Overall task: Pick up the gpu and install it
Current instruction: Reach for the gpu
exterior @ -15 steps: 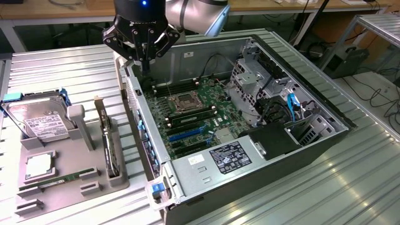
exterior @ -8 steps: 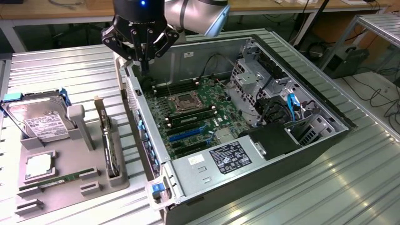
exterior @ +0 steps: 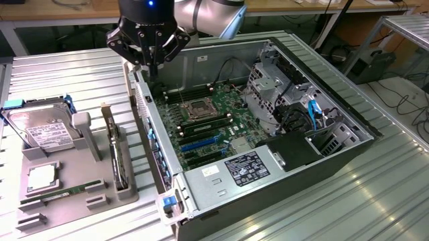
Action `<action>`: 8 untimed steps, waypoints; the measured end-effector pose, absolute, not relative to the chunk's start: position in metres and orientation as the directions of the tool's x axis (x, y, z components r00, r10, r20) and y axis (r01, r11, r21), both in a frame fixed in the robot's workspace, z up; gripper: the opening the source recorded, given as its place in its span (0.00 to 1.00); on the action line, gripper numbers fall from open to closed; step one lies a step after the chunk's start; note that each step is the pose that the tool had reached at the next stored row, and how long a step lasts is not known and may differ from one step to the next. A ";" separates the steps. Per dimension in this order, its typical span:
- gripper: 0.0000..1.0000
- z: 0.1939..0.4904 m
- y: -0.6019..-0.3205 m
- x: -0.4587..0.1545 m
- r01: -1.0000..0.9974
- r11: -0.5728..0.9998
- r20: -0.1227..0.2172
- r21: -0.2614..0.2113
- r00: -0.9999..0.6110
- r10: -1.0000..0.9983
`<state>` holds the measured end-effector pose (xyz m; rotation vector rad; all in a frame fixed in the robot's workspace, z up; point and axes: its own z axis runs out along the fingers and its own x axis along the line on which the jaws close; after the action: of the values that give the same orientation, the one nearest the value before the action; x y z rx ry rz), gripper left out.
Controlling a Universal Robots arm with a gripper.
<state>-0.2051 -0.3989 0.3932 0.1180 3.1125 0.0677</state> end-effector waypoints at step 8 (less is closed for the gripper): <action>0.11 0.393 -0.399 -0.208 0.075 0.996 -0.024 0.044 -0.997 0.076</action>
<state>-0.2081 -0.3989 0.3932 0.1180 3.1125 0.0676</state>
